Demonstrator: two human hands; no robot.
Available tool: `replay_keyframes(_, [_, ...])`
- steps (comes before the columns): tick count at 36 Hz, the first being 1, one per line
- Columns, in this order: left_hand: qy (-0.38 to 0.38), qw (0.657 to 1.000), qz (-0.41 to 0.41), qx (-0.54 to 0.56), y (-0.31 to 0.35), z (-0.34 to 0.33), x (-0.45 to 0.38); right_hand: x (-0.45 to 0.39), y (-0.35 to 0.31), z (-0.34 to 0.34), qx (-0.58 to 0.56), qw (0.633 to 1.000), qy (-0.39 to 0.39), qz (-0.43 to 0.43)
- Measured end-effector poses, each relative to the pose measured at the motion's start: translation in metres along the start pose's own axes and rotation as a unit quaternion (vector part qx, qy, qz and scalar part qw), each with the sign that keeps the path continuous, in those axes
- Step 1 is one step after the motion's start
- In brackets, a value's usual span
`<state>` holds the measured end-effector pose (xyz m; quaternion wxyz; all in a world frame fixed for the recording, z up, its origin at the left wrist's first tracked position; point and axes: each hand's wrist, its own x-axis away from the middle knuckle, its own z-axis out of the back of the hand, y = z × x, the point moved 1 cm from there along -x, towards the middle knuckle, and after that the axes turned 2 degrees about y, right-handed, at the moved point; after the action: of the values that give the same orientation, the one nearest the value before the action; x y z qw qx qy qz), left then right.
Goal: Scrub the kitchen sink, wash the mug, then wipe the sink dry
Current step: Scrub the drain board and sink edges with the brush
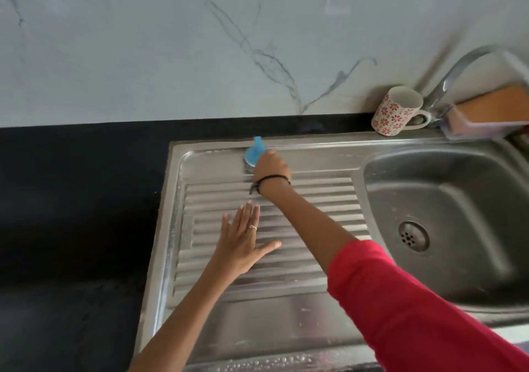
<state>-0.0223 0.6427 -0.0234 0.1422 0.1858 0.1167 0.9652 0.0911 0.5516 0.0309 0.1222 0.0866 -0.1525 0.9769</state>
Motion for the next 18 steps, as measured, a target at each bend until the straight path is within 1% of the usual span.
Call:
replay_keyframes(2, [-0.002, 1.000, 0.002, -0.007, 0.002, -0.006, -0.001, -0.001, -0.005, -0.001, 0.021, 0.999, -0.003, 0.030])
replay_keyframes(5, [0.010, 1.000, 0.009, 0.002, 0.011, -0.010, -0.003, -0.003, 0.031, 0.004, 0.026, 0.999, 0.010, 0.016])
replay_keyframes(8, [0.012, 0.999, -0.006, -0.032, 0.024, -0.013, -0.005, -0.012, 0.097, 0.022, 0.020, 0.997, 0.052, -0.060])
replay_keyframes(11, [0.007, 0.998, -0.033, -0.050, 0.038, -0.015, -0.007, -0.021, 0.165, 0.050, 0.009, 0.984, 0.089, -0.155])
replay_keyframes(13, [0.038, 0.993, -0.046, -0.098, 0.047, -0.018, -0.013, -0.024, 0.193, 0.064, -0.010, 0.976, 0.085, -0.198])
replay_keyframes(15, [0.046, 0.992, -0.064, -0.102, 0.060, -0.019, -0.015, -0.022, 0.198, 0.066, -0.028, 0.975, 0.073, -0.206])
replay_keyframes(17, [0.032, 0.990, -0.100, -0.091, 0.073, -0.020, -0.019, -0.014, 0.185, 0.059, -0.027, 0.981, 0.063, -0.184])
replay_keyframes(18, [0.016, 0.990, -0.101, -0.094, 0.079, -0.021, -0.020, -0.009, 0.175, 0.052, -0.020, 0.985, 0.057, -0.164])
